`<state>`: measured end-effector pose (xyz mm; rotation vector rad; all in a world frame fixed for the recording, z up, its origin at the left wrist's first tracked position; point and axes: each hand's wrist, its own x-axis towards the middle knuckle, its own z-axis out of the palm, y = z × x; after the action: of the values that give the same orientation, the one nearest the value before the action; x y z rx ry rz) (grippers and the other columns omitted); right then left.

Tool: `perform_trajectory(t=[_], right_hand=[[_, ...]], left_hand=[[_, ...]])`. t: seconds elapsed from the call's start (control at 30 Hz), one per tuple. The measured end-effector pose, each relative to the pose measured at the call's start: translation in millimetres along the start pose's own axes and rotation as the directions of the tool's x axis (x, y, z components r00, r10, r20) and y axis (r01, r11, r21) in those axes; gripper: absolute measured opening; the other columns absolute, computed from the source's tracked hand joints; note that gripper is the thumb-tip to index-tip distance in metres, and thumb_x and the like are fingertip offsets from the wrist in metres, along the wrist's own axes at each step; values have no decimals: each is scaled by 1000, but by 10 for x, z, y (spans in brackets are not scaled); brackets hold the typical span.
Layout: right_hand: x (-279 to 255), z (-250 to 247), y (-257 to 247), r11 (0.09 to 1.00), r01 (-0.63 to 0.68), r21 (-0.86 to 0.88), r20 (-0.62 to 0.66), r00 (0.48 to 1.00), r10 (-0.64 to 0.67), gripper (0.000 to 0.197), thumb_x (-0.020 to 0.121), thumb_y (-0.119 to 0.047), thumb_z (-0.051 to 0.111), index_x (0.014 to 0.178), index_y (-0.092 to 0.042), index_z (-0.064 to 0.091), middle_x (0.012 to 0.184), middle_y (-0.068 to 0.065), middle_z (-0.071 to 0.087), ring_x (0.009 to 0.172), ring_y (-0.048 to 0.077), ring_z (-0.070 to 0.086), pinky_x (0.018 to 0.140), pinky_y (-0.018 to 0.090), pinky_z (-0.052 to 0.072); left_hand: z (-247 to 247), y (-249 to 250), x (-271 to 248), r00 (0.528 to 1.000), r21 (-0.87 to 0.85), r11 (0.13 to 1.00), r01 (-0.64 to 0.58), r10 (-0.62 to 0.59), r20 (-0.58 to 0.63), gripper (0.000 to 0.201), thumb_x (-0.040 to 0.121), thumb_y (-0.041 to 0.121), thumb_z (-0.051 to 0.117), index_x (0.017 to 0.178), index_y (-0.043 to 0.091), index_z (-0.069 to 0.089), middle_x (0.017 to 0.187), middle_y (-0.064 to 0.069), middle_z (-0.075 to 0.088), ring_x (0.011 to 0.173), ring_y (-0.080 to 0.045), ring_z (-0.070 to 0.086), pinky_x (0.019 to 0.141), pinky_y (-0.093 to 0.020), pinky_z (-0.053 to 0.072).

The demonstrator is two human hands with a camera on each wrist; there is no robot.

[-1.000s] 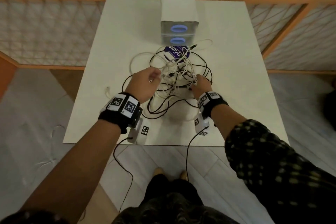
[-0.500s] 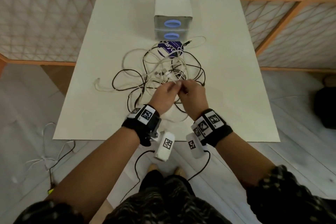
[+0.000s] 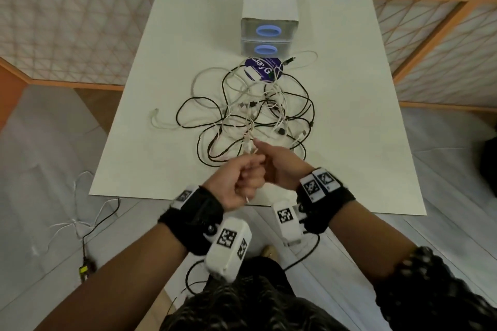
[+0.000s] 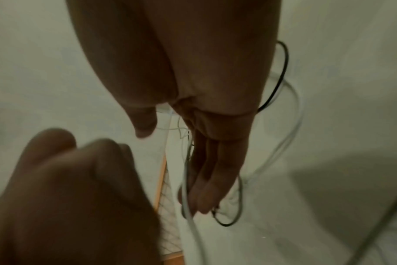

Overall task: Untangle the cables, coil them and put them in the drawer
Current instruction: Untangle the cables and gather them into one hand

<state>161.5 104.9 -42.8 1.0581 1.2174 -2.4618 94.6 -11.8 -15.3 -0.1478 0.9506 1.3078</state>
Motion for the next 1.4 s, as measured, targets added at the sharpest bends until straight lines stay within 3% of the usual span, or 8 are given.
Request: perform_trajectory(t=[0.2, 0.33, 0.5, 0.73, 0.87, 1.03, 1.17, 1.4], right_hand=[[-51, -104, -290, 938, 345, -45, -484, 814, -322, 18, 98, -22, 35, 88, -11, 45, 52, 3, 39, 34, 11, 37, 38, 17, 35], [-292, 8, -37, 735, 163, -658, -351, 797, -491, 23, 98, -31, 35, 108, -13, 45, 77, 5, 56, 68, 27, 57, 60, 30, 43], [-590, 81, 34, 661, 13, -750, -299, 885, -357, 60, 98, -24, 31, 145, 0, 2, 132, 20, 50, 119, 29, 50, 80, 23, 34], [-458, -224, 42, 470, 45, -882, -297, 720, -628, 21, 96, -15, 39, 87, -2, 53, 81, 20, 64, 71, 31, 53, 61, 30, 31], [-444, -135, 201, 268, 54, -962, -152, 709, -689, 23, 90, -6, 43, 110, -1, 54, 93, 20, 65, 83, 36, 61, 68, 36, 46], [-737, -117, 532, 168, 245, -955, 23, 625, -780, 44, 88, -3, 40, 131, -2, 47, 89, 19, 65, 72, 34, 61, 63, 43, 53], [-844, -300, 769, 333, 242, -911, -86, 681, -728, 34, 90, -13, 39, 115, -5, 61, 89, 7, 66, 76, 16, 61, 71, 29, 50], [-433, -241, 99, 859, 205, -470, -319, 868, -382, 21, 90, -29, 53, 96, -15, 68, 94, 2, 69, 89, 12, 64, 78, 21, 50]], left_hand=[[-227, -185, 16, 968, 129, 990, 52, -19, -249, 43, 98, 38, 39, 63, 15, 48, 62, 1, 50, 31, -2, 21, 26, -12, 11], [39, -44, 197, 961, 307, 951, -43, 123, -247, 36, 101, 36, 34, 103, 12, 60, 92, 3, 67, 35, -3, 25, 30, -13, 15], [365, -50, 356, 954, 364, 931, 3, 106, -280, 33, 98, 31, 43, 70, 16, 55, 47, 5, 47, 38, -8, 34, 40, -18, 20], [363, -266, 250, 978, 430, 899, 82, 11, -209, 43, 101, 40, 31, 97, 11, 62, 100, -6, 71, 46, -7, 49, 36, -15, 26], [473, -244, 323, 960, 371, 925, -85, 175, -218, 39, 101, 36, 32, 113, 14, 61, 117, -6, 67, 108, -17, 62, 88, -36, 52], [391, 254, 427, 939, -62, 950, -307, 292, -185, 35, 102, 29, 31, 96, 11, 61, 69, 2, 71, 67, -12, 66, 67, -26, 51], [164, 613, 548, 929, -121, 940, -320, 286, -234, 22, 99, 13, 35, 91, 13, 55, 42, 8, 39, 31, -4, 29, 33, -16, 26], [72, -181, 503, 936, 397, 890, -224, 310, -168, 30, 100, 22, 34, 73, 17, 48, 43, 11, 32, 37, -4, 25, 36, -17, 17]])
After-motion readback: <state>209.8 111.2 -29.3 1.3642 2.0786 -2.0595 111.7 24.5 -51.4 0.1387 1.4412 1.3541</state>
